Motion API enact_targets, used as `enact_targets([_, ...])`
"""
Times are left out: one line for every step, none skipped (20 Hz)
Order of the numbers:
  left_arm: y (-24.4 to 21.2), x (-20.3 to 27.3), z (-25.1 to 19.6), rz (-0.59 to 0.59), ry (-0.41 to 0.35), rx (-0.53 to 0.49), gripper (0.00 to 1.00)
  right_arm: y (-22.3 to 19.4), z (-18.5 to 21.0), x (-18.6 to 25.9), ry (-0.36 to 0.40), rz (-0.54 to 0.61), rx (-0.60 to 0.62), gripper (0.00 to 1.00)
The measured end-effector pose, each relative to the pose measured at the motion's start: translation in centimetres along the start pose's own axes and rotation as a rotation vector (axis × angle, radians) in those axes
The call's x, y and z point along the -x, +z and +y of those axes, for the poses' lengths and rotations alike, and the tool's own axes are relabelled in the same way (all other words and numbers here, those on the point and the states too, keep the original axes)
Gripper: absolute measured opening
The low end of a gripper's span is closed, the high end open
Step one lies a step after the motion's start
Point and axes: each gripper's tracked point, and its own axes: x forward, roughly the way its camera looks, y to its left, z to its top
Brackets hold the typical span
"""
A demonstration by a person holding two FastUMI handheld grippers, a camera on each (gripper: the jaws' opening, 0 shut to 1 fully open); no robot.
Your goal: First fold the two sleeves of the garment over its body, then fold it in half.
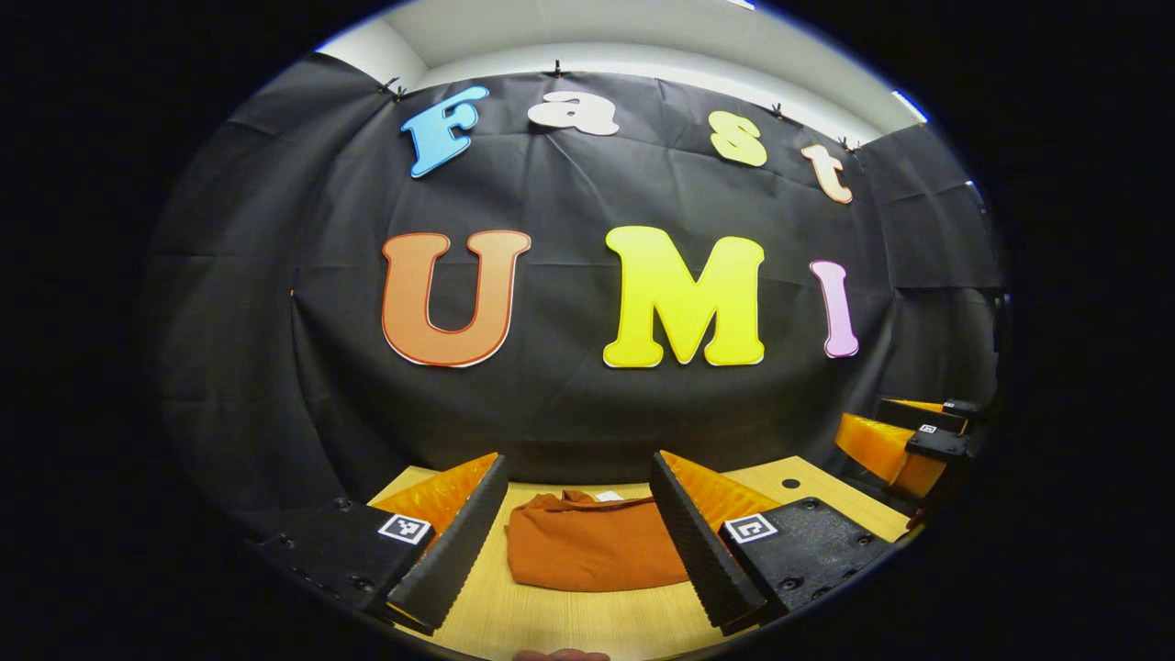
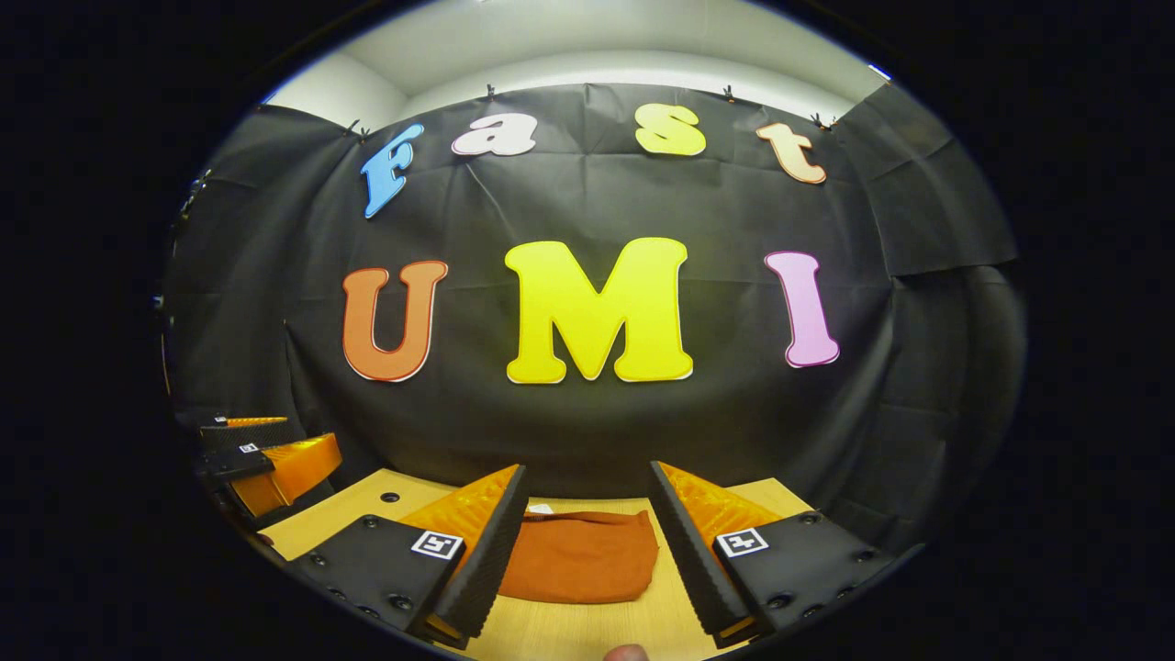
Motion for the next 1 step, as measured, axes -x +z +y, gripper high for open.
enact_targets([-0.02,0.01,-0.13,0.001,-0.002,0.002,1.0,-0.05,-0.05,0.01,0.002,0.0,0.003,0.84])
